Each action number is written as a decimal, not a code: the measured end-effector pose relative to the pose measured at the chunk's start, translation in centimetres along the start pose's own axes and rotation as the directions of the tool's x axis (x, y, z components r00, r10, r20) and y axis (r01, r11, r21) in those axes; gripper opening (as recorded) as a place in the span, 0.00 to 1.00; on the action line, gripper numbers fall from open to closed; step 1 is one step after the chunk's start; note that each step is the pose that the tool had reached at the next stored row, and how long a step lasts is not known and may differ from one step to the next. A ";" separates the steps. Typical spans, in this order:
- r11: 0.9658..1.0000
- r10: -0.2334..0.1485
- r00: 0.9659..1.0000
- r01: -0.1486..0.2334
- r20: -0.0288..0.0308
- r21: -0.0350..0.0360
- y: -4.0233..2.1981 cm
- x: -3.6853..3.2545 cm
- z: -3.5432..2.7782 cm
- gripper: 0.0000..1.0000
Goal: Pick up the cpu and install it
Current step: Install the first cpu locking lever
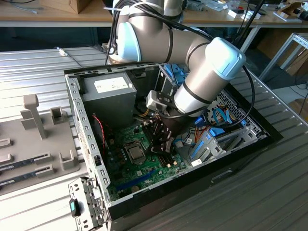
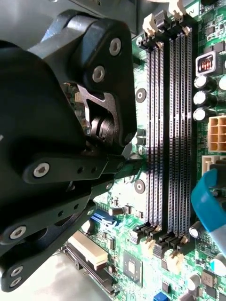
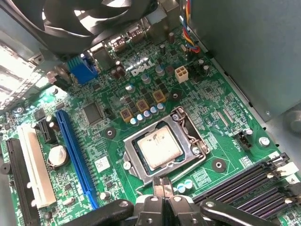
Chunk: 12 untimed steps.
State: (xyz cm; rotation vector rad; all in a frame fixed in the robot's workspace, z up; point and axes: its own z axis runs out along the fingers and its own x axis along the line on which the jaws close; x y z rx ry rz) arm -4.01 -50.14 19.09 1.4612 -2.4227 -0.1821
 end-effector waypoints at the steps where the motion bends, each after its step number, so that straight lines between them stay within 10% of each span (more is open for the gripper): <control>1: 1.000 0.000 1.000 0.000 0.000 0.000 0.00 0.01 0.00 0.11; 12: 1.000 -0.002 1.000 0.002 0.004 -0.002 0.66 0.36 -0.02 0.11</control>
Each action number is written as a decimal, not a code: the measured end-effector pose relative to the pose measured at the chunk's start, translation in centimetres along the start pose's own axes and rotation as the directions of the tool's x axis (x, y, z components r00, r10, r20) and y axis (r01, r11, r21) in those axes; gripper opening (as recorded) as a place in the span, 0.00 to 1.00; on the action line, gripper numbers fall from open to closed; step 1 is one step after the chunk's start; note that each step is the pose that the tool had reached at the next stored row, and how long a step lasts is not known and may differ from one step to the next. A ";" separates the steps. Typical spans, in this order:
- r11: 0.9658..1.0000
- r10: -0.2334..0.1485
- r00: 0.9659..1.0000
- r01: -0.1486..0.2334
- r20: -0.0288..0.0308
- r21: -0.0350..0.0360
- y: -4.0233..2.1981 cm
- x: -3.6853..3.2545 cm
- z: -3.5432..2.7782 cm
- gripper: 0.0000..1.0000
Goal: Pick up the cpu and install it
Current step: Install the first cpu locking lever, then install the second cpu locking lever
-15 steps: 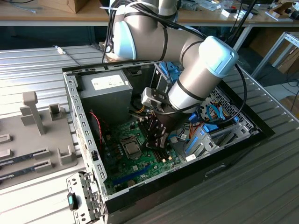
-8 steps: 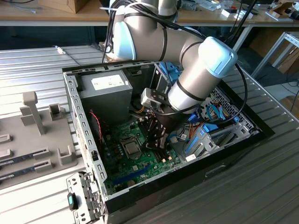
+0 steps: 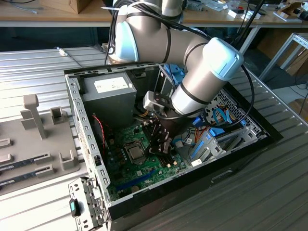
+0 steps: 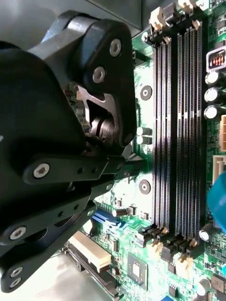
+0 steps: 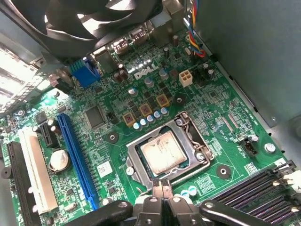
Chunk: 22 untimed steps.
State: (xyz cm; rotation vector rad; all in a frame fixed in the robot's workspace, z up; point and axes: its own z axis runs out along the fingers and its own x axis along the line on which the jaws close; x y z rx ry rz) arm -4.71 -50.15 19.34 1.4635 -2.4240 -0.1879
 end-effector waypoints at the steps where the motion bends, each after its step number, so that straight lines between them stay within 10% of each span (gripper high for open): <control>1: 1.000 0.000 1.000 0.000 0.000 0.000 0.11 0.08 -0.38 0.11; 12: 1.000 0.000 1.000 0.000 0.001 -0.001 1.30 0.85 -4.59 0.11; 22: 1.000 0.000 1.000 0.000 0.001 -0.001 1.63 1.08 -5.75 0.11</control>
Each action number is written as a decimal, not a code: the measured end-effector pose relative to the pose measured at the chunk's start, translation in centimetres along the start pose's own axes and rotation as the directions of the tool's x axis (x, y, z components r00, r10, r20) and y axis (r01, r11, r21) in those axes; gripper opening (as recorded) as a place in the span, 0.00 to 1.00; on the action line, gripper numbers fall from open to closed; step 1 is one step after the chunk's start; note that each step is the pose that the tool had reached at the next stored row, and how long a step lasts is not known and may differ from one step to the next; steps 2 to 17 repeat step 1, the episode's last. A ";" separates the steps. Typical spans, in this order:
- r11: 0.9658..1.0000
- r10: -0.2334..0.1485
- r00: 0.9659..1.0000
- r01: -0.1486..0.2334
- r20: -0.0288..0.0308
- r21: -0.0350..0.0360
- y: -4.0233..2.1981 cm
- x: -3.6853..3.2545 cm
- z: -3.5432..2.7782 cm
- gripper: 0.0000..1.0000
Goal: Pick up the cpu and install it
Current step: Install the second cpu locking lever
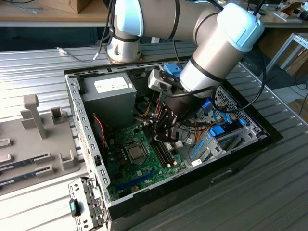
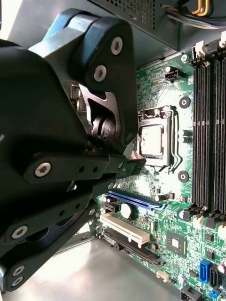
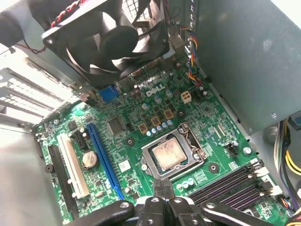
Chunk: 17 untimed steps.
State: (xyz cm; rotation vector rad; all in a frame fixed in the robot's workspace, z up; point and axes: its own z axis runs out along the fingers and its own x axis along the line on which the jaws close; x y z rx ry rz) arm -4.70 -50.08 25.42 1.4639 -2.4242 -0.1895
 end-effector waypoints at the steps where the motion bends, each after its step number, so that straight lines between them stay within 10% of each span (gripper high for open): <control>1: 1.000 0.000 1.000 0.000 0.000 0.000 0.04 0.02 -0.13 0.11; 17: 1.000 0.000 1.000 0.000 0.000 0.000 0.04 0.02 -0.13 0.11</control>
